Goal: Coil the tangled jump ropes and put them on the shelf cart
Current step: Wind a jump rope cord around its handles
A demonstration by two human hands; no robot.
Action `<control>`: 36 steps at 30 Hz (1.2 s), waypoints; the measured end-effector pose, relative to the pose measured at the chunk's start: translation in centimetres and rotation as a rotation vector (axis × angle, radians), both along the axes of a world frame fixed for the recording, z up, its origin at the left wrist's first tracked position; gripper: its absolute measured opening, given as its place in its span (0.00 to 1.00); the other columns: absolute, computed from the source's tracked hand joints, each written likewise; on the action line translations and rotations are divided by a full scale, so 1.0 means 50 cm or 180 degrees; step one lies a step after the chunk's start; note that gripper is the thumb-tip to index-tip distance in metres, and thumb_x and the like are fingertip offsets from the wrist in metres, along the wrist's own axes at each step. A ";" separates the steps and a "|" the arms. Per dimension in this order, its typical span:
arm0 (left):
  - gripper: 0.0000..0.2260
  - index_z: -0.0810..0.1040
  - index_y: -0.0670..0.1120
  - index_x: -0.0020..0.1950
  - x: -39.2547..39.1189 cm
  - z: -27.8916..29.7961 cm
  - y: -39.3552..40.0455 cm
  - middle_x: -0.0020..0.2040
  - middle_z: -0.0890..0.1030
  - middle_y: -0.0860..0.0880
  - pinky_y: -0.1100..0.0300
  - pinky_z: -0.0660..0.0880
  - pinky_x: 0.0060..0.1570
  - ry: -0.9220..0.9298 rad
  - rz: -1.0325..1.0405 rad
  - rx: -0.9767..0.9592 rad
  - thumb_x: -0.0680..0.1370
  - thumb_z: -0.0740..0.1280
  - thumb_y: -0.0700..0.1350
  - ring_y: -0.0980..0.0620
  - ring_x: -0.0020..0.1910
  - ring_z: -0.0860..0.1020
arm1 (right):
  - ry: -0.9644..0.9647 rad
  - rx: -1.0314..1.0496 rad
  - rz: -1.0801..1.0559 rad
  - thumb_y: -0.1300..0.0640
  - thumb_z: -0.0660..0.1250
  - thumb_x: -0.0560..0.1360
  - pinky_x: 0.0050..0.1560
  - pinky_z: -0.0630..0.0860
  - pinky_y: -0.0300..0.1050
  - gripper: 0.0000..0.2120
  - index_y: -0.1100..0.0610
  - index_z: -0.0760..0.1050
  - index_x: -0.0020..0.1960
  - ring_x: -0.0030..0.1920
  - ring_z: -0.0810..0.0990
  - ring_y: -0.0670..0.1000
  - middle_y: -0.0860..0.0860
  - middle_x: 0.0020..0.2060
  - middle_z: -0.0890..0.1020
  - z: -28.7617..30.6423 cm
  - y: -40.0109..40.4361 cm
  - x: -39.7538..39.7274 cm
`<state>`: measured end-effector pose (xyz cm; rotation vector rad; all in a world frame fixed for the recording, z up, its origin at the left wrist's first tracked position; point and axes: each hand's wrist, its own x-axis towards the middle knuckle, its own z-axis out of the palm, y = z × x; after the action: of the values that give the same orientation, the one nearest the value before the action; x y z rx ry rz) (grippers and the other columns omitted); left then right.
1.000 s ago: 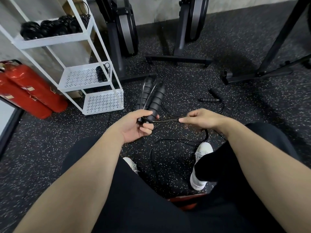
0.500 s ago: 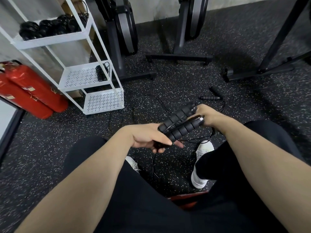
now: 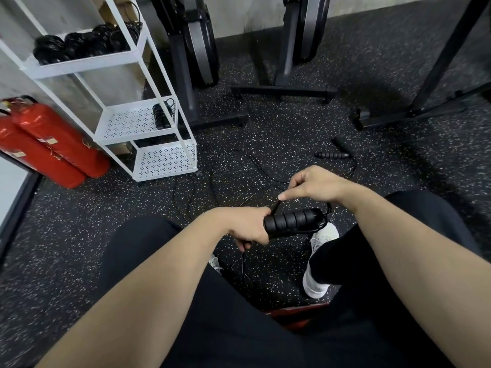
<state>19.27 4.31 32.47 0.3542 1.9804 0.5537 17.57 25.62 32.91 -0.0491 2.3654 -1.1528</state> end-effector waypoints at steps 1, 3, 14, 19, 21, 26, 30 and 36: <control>0.16 0.65 0.47 0.59 0.002 -0.003 0.004 0.48 0.77 0.42 0.52 0.82 0.34 0.0050 0.0027 -0.0102 0.78 0.69 0.39 0.53 0.29 0.76 | 0.0031 -0.0044 0.0012 0.41 0.80 0.66 0.40 0.66 0.45 0.16 0.53 0.83 0.38 0.35 0.70 0.50 0.49 0.30 0.75 -0.001 -0.004 0.000; 0.16 0.65 0.46 0.62 0.003 -0.010 0.012 0.47 0.76 0.43 0.53 0.81 0.32 0.0090 0.0123 -0.0213 0.79 0.68 0.39 0.52 0.28 0.76 | 0.0071 -0.0105 0.0009 0.42 0.80 0.67 0.35 0.65 0.42 0.16 0.54 0.82 0.36 0.30 0.68 0.47 0.45 0.25 0.73 0.001 -0.013 0.002; 0.17 0.64 0.46 0.64 -0.014 -0.053 -0.004 0.48 0.82 0.41 0.48 0.85 0.38 0.0481 0.1291 -0.0514 0.79 0.66 0.42 0.45 0.31 0.84 | 0.0008 0.0032 0.0540 0.46 0.64 0.83 0.25 0.62 0.33 0.20 0.63 0.82 0.53 0.23 0.65 0.42 0.51 0.34 0.77 -0.002 -0.057 0.006; 0.18 0.69 0.52 0.58 -0.017 -0.059 -0.001 0.43 0.85 0.50 0.46 0.84 0.48 0.1122 0.1571 -0.0495 0.69 0.65 0.54 0.46 0.40 0.86 | -0.0227 0.0014 0.0265 0.45 0.58 0.85 0.28 0.63 0.38 0.18 0.54 0.81 0.49 0.27 0.66 0.45 0.48 0.32 0.74 -0.002 -0.068 0.009; 0.16 0.68 0.53 0.57 -0.015 -0.061 0.006 0.42 0.85 0.49 0.46 0.85 0.45 0.1138 0.1757 -0.0381 0.71 0.64 0.54 0.46 0.37 0.86 | -0.0329 -0.0052 0.0220 0.44 0.56 0.85 0.30 0.63 0.41 0.20 0.52 0.81 0.47 0.28 0.67 0.45 0.46 0.30 0.72 -0.002 -0.071 0.013; 0.12 0.68 0.49 0.63 -0.013 -0.067 0.027 0.45 0.81 0.46 0.49 0.85 0.40 0.0738 0.2081 -0.0148 0.83 0.61 0.53 0.47 0.33 0.83 | 0.0259 0.0198 0.0655 0.46 0.56 0.86 0.34 0.65 0.42 0.19 0.54 0.76 0.42 0.29 0.67 0.45 0.46 0.29 0.71 0.005 -0.103 0.029; 0.12 0.72 0.47 0.66 -0.016 -0.068 0.024 0.47 0.81 0.41 0.49 0.85 0.37 0.0140 0.2696 0.0484 0.84 0.66 0.47 0.48 0.30 0.79 | 0.0357 0.0063 0.0667 0.47 0.57 0.85 0.35 0.66 0.43 0.18 0.52 0.72 0.39 0.29 0.68 0.44 0.45 0.29 0.72 -0.001 -0.109 0.030; 0.07 0.79 0.42 0.57 -0.012 -0.043 0.006 0.55 0.82 0.37 0.51 0.84 0.39 -0.0680 0.3299 0.1438 0.80 0.68 0.34 0.44 0.40 0.81 | -0.0124 -0.0155 0.0452 0.42 0.57 0.84 0.26 0.63 0.35 0.19 0.52 0.71 0.41 0.23 0.65 0.43 0.46 0.28 0.71 -0.006 -0.094 0.022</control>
<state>18.67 4.59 30.32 -0.5012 1.7005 1.6206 18.69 20.94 32.62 -0.2062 2.2604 -1.1325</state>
